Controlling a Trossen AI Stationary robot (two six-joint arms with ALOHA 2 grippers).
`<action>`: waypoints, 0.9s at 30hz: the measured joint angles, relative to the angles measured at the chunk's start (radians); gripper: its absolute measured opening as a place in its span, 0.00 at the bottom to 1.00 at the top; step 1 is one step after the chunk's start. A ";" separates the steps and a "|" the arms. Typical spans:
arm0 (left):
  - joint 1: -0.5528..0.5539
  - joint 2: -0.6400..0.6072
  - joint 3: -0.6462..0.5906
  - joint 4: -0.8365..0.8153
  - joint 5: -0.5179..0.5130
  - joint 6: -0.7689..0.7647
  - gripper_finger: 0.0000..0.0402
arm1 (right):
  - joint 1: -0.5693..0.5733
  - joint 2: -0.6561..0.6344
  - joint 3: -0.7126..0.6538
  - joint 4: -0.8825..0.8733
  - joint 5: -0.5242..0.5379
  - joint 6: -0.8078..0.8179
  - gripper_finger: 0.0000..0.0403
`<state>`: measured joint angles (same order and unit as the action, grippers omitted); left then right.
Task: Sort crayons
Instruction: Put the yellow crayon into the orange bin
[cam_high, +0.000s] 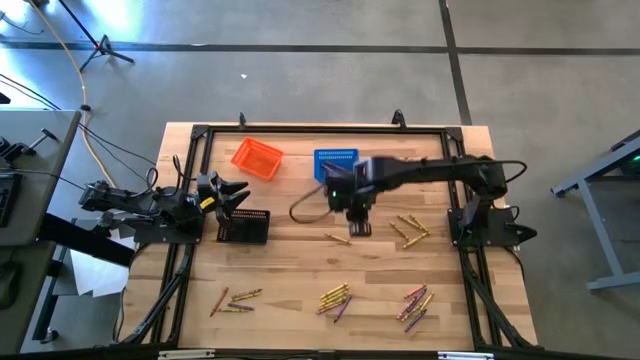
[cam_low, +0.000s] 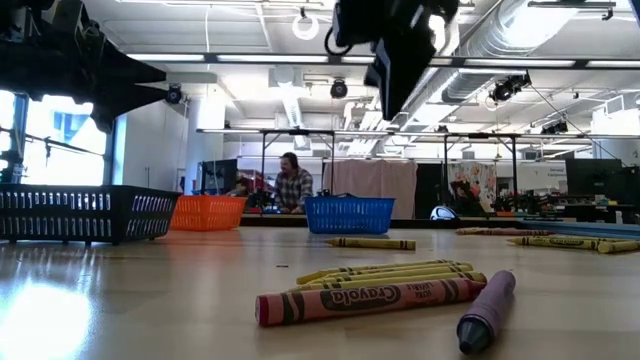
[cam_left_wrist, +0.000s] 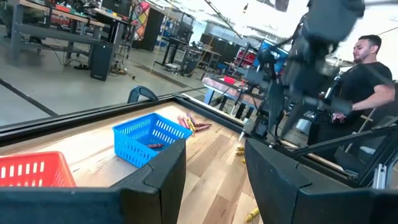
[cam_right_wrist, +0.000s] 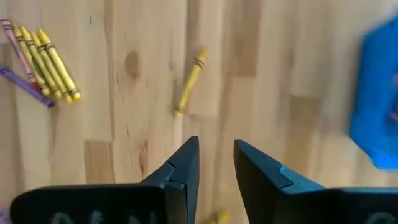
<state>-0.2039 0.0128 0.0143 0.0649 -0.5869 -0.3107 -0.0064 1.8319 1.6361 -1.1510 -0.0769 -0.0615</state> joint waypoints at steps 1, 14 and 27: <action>0.000 0.000 0.000 0.001 -0.001 0.000 0.38 | 0.009 -0.007 -0.047 0.037 0.000 0.001 0.21; 0.000 0.001 0.000 0.001 0.000 0.000 0.38 | 0.004 -0.024 -0.386 0.513 0.087 0.131 0.21; 0.000 0.001 0.000 0.001 0.000 0.000 0.38 | 0.054 -0.011 -0.442 0.677 0.224 0.477 0.21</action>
<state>-0.2039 0.0139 0.0140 0.0658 -0.5869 -0.3107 0.0475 1.8214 1.1938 -0.4744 0.1470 0.4158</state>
